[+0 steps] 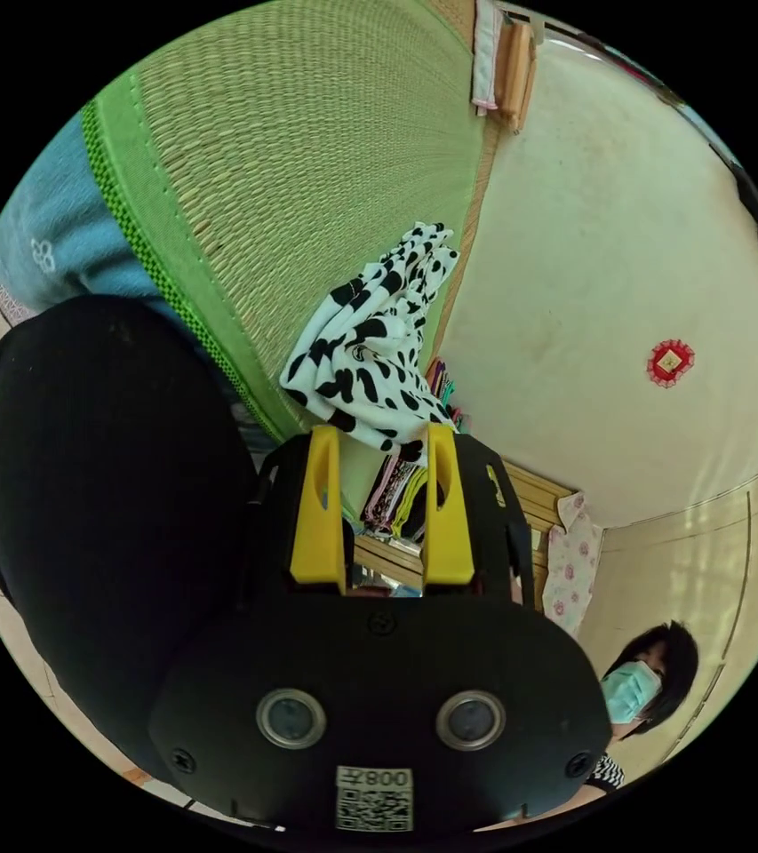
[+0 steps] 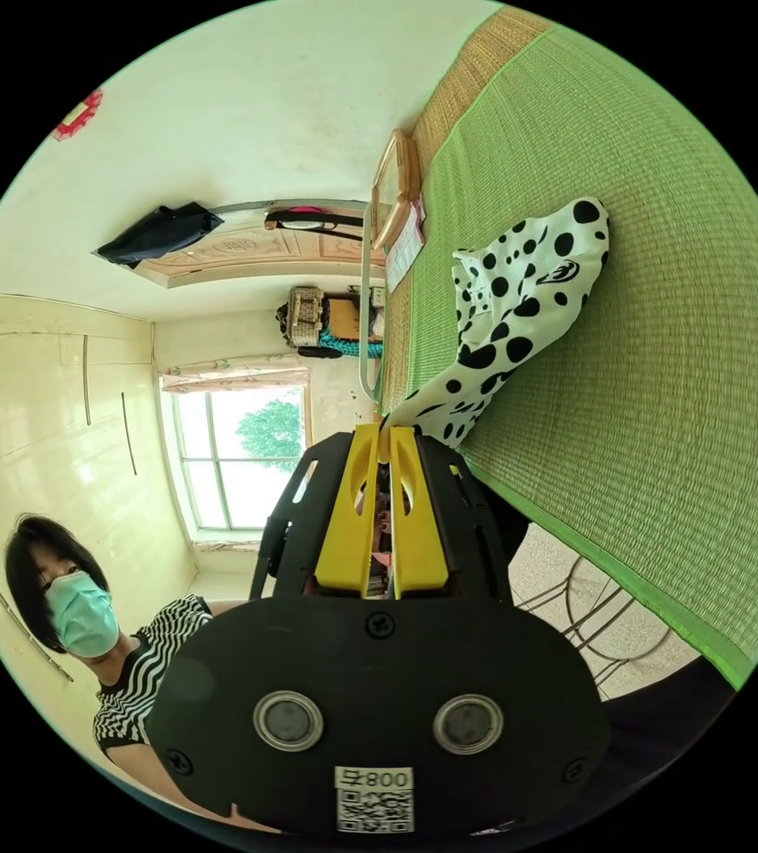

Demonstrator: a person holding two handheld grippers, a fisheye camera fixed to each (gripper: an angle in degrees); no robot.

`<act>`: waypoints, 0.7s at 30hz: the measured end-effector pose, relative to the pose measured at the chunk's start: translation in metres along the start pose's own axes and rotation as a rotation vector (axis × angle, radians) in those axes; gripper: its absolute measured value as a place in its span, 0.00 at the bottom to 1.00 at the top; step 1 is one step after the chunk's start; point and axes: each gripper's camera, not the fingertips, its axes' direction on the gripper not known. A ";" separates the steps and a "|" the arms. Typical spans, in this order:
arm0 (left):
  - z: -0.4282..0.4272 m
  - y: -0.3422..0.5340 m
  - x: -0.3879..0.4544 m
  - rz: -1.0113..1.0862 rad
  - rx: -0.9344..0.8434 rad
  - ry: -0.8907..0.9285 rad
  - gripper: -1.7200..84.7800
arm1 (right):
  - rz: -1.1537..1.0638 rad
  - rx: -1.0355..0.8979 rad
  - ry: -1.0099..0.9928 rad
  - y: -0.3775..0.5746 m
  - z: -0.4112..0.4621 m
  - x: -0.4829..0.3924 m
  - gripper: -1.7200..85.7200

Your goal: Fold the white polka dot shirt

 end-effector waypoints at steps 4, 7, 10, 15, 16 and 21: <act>0.000 -0.005 -0.008 -0.029 0.055 0.036 0.16 | 0.000 0.015 0.003 0.011 -0.015 -0.006 0.04; 0.007 -0.008 -0.011 -0.030 0.065 0.022 0.14 | 0.003 0.028 -0.001 0.021 -0.026 -0.009 0.04; 0.017 -0.009 -0.014 -0.032 0.080 0.004 0.11 | 0.005 0.029 0.011 0.032 -0.037 -0.012 0.04; 0.039 -0.002 -0.016 0.008 0.070 0.010 0.07 | 0.012 0.027 0.048 0.059 -0.063 -0.011 0.04; 0.046 0.002 -0.015 0.026 0.059 0.006 0.06 | 0.017 0.032 0.048 0.069 -0.071 -0.010 0.04; 0.080 0.025 -0.001 0.135 -0.021 -0.020 0.06 | 0.034 0.062 0.016 0.113 -0.107 -0.005 0.04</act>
